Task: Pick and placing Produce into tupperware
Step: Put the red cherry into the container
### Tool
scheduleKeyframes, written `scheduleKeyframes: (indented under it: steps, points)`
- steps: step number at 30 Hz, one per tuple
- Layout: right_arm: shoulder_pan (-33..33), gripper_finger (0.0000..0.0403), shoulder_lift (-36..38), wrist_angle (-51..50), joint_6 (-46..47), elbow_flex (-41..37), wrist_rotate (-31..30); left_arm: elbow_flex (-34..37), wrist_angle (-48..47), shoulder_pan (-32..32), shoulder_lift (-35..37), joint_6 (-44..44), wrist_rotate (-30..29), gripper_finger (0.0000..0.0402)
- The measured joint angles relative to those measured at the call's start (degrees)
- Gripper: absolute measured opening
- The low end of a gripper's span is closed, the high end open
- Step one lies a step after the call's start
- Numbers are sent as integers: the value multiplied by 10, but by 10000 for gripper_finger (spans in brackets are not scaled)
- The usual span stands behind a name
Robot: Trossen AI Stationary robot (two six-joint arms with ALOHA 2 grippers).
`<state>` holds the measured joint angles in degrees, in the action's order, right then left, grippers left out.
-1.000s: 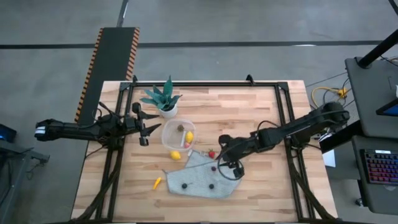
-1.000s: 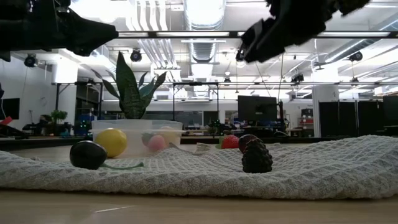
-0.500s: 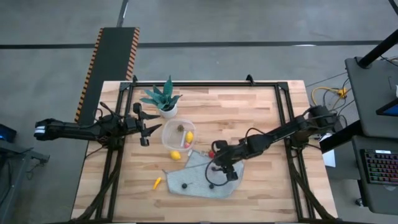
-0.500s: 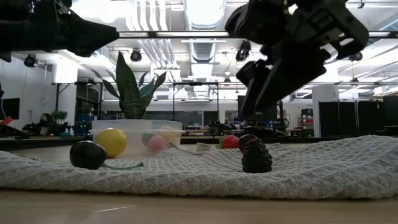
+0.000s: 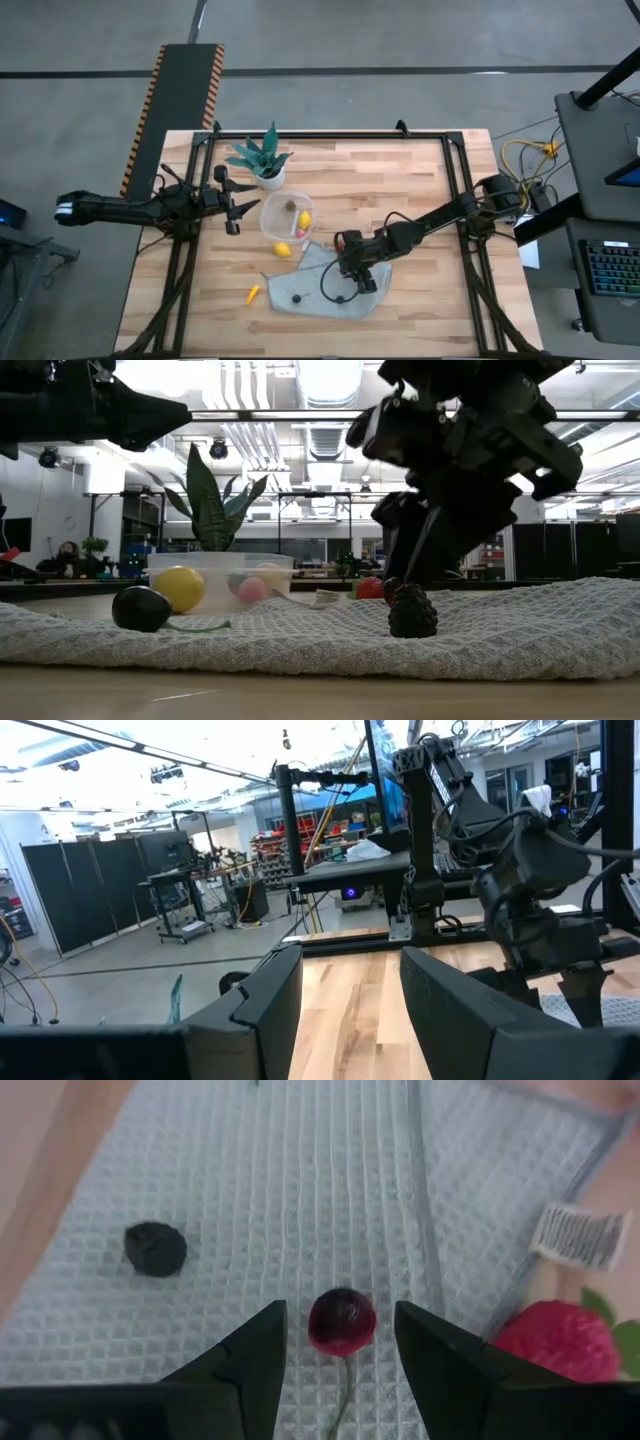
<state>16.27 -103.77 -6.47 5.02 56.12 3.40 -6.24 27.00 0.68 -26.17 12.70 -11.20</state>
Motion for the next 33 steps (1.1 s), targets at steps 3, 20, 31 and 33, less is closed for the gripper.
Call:
scheduleKeyframes:
  steps: [3, 20, 31, 33]
  points:
    - [0, 178, -4, 0, 10, 0, 0, 0, 0, 0, 1, 0, 0, 157]
    - [0, 178, -4, 21, 10, -2, -3, 0, 0, 0, 0, 0, 0, 157]
    - [0, 164, -4, 20, 6, -4, -4, 0, 0, 0, 0, 0, 0, 157]
    - [0, 160, -4, 21, 6, -5, -4, 0, 0, 0, 0, 0, 0, 157]
